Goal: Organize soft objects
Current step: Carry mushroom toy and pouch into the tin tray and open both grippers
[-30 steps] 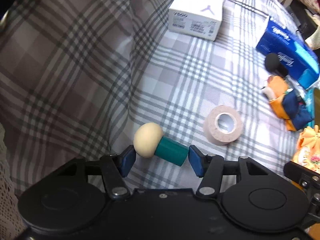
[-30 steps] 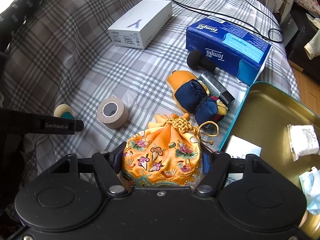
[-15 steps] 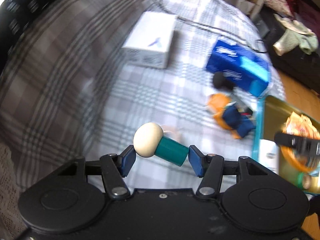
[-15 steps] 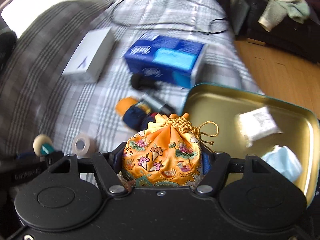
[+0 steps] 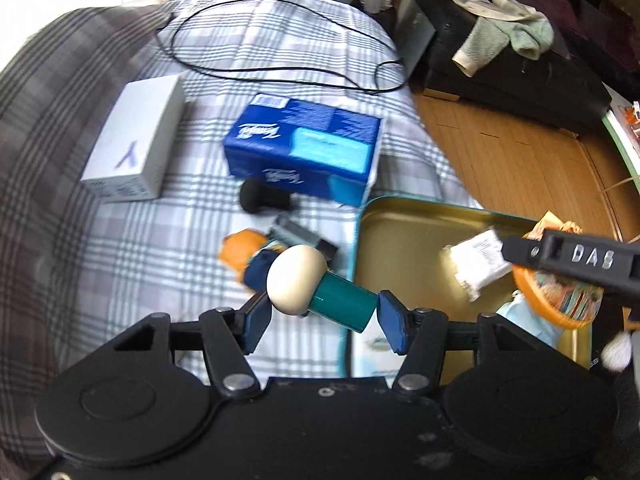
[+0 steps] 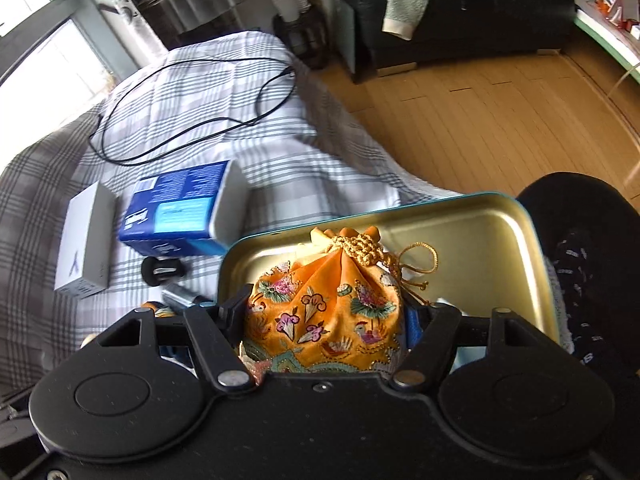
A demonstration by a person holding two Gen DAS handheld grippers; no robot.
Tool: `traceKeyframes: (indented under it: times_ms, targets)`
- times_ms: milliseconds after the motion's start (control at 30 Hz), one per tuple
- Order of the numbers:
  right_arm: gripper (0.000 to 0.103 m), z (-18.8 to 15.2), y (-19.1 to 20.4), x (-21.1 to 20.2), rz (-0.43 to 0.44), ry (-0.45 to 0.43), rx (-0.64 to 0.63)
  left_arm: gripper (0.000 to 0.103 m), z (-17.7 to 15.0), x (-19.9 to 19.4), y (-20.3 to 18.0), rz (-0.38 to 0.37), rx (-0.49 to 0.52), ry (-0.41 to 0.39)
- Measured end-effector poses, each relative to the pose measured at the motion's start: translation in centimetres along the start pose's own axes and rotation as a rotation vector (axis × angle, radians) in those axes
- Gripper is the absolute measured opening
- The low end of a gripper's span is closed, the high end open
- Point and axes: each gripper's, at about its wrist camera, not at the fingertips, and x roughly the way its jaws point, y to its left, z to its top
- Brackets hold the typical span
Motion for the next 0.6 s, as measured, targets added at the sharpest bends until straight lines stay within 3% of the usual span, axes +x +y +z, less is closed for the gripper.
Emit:
traceKeyframes:
  times_ms: [100, 167, 333, 600]
  targets:
    - [0.068, 0.1, -0.6, -0.2, -0.02, -0.009, 0.013, 0.061, 1.1, 0.6, -2.1, 0.01, 0.011, 0.001]
    - [0.07, 0.2, -0.6, -0.6, -0.037, -0.028, 0.001, 0.074, 1.6, 0.6, -3.2, 0.02, 0.021, -0.015]
    - [0.072, 0.5, -0.5, -1.6, -0.088, -0.091, -0.018, 0.086, 1.6, 0.2, -4.1, 0.03, 0.042, -0.034]
    - [0.072, 0.4, 0.1, -1.9, -0.068, -0.101, -0.038, 0.088, 0.5, -0.3, -2.7, 0.047, 0.034, -0.04]
